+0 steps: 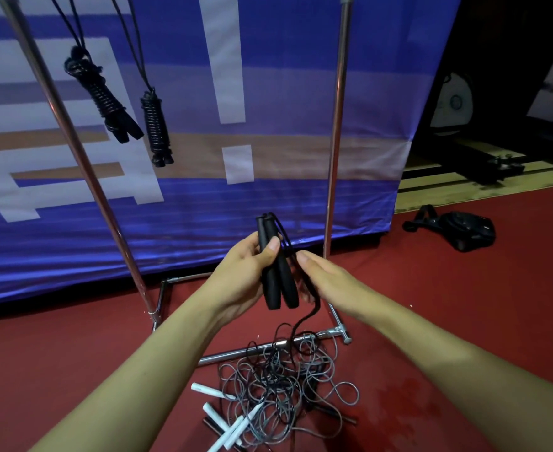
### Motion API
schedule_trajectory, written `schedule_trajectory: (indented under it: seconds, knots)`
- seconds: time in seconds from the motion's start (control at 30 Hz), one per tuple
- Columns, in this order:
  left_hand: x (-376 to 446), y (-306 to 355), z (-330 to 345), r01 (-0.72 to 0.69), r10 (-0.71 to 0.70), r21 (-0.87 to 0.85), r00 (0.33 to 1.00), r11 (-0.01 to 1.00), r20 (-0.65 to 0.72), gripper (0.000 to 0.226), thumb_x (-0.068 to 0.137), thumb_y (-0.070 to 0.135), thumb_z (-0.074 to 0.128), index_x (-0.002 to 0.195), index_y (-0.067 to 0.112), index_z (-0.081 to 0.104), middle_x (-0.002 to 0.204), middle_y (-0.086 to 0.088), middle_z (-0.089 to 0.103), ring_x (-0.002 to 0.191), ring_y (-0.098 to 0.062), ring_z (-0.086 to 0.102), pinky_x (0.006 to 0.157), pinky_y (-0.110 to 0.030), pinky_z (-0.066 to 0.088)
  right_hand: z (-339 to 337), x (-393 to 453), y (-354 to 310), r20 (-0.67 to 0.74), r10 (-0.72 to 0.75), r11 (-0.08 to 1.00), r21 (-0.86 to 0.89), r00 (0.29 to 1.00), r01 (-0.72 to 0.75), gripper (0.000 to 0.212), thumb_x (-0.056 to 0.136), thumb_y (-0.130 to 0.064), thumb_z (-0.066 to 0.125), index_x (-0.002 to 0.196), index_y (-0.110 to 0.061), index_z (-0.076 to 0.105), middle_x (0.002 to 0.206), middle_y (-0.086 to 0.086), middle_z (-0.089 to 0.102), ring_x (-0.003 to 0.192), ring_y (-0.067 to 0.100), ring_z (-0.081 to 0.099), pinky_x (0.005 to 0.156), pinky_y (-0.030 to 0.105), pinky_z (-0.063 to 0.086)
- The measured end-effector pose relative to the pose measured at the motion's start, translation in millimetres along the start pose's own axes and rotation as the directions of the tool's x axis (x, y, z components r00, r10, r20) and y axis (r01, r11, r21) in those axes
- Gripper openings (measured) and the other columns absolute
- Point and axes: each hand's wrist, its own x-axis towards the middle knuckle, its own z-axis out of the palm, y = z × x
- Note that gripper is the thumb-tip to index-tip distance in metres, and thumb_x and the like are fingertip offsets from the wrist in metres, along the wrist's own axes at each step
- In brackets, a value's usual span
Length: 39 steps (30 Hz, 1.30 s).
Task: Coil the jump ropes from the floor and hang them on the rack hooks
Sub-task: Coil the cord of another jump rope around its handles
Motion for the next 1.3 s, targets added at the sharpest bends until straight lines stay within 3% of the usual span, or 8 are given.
schedule_trajectory:
  seconds: [0.2, 0.47, 0.67, 0.8, 0.93, 1.07, 1.2, 1.3]
  knots:
    - [9, -7, 6, -0.041, 0.059, 0.098, 0.979, 0.994, -0.193, 0.019, 0.11, 0.021, 0.044, 0.12, 0.006, 0.053, 0.129, -0.007, 0.066, 0.12, -0.018, 0.065, 0.108, -0.048, 0.051, 24, -8, -5, 0.166, -0.086, 0.989, -0.106, 0.982, 0.104, 0.039, 0.099, -0.059, 0.047, 0.129, -0.035, 0.051, 0.102, -0.006, 0.073, 0.089, 0.01, 0.071, 0.095, 0.039, 0.052]
    - [3, -1, 3, -0.127, 0.142, 0.138, 0.984, 0.982, -0.106, 0.038, 0.11, 0.03, 0.046, 0.132, 0.001, 0.036, 0.115, -0.02, 0.073, 0.089, -0.029, 0.077, 0.057, -0.031, 0.059, 19, -10, -12, 0.198, -0.146, 0.989, 0.056, 0.969, 0.138, 0.012, 0.106, -0.039, 0.047, 0.118, -0.038, 0.05, 0.087, -0.009, 0.067, 0.076, 0.009, 0.061, 0.079, 0.032, 0.05]
    - [7, 8, -16, -0.133, 0.165, 0.272, 0.982, 0.953, -0.096, 0.073, 0.097, 0.041, 0.068, 0.145, 0.021, 0.018, 0.132, -0.003, 0.068, 0.118, -0.023, 0.069, 0.105, -0.049, 0.053, -5, -14, -22, 0.314, -0.092, 0.995, 0.071, 0.945, 0.073, 0.01, 0.11, -0.027, 0.043, 0.117, -0.026, 0.049, 0.089, -0.003, 0.062, 0.074, 0.006, 0.051, 0.073, 0.02, 0.045]
    - [-2, 27, -46, -0.48, 0.426, 0.808, 0.845, 0.341, 0.323, 0.089, 0.083, 0.06, 0.077, 0.155, 0.043, 0.026, 0.159, 0.009, 0.029, 0.15, -0.011, 0.031, 0.119, -0.037, 0.031, -38, -21, -21, 0.513, -0.02, 1.0, -0.001, 0.858, 0.024, 0.01, 0.11, -0.022, 0.045, 0.108, -0.012, 0.048, 0.087, -0.002, 0.058, 0.07, 0.006, 0.047, 0.069, 0.019, 0.043]
    - [-9, 22, -38, -0.527, 0.078, 0.844, 0.841, -0.104, 0.535, 0.076, 0.069, 0.088, 0.065, 0.126, 0.039, 0.06, 0.122, 0.017, 0.063, 0.123, -0.008, 0.053, 0.104, -0.033, 0.038, -56, -24, -24, 0.717, 0.117, 0.991, -0.041, 0.687, -0.126, 0.021, 0.104, -0.025, 0.051, 0.116, -0.008, 0.049, 0.083, -0.006, 0.057, 0.073, 0.012, 0.045, 0.069, 0.023, 0.041]
    - [-13, 1, -19, -0.412, -0.2, 0.903, 0.881, 0.12, 0.429, 0.049, 0.081, 0.068, 0.075, 0.079, 0.023, 0.055, 0.066, 0.0, 0.062, 0.057, -0.013, 0.056, 0.056, -0.032, 0.045, -64, -23, -29, 0.756, 0.204, 0.977, -0.198, 0.622, -0.08, 0.037, 0.103, -0.03, 0.053, 0.118, 0.004, 0.052, 0.084, -0.001, 0.058, 0.077, 0.016, 0.051, 0.071, 0.027, 0.042]
    - [-23, 1, -9, -0.071, -0.486, 0.841, 0.788, 0.537, 0.377, 0.024, 0.093, 0.041, 0.075, 0.098, 0.019, 0.068, 0.087, -0.01, 0.079, 0.065, -0.023, 0.075, 0.06, -0.032, 0.061, -68, -24, -33, 0.752, 0.232, 0.959, -0.284, 0.616, -0.014, 0.027, 0.107, -0.026, 0.053, 0.122, -0.004, 0.058, 0.085, -0.001, 0.059, 0.085, 0.019, 0.056, 0.08, 0.032, 0.046]
    - [-27, 0, -5, 0.049, -0.581, 0.793, 0.708, 0.608, 0.401, 0.018, 0.097, 0.033, 0.072, 0.095, 0.015, 0.07, 0.095, -0.014, 0.079, 0.07, -0.027, 0.076, 0.062, -0.034, 0.064, -68, -25, -36, 0.773, 0.215, 0.949, -0.309, 0.597, 0.059, 0.009, 0.106, -0.03, 0.056, 0.11, -0.032, 0.064, 0.085, -0.002, 0.062, 0.085, 0.017, 0.058, 0.082, 0.036, 0.047]
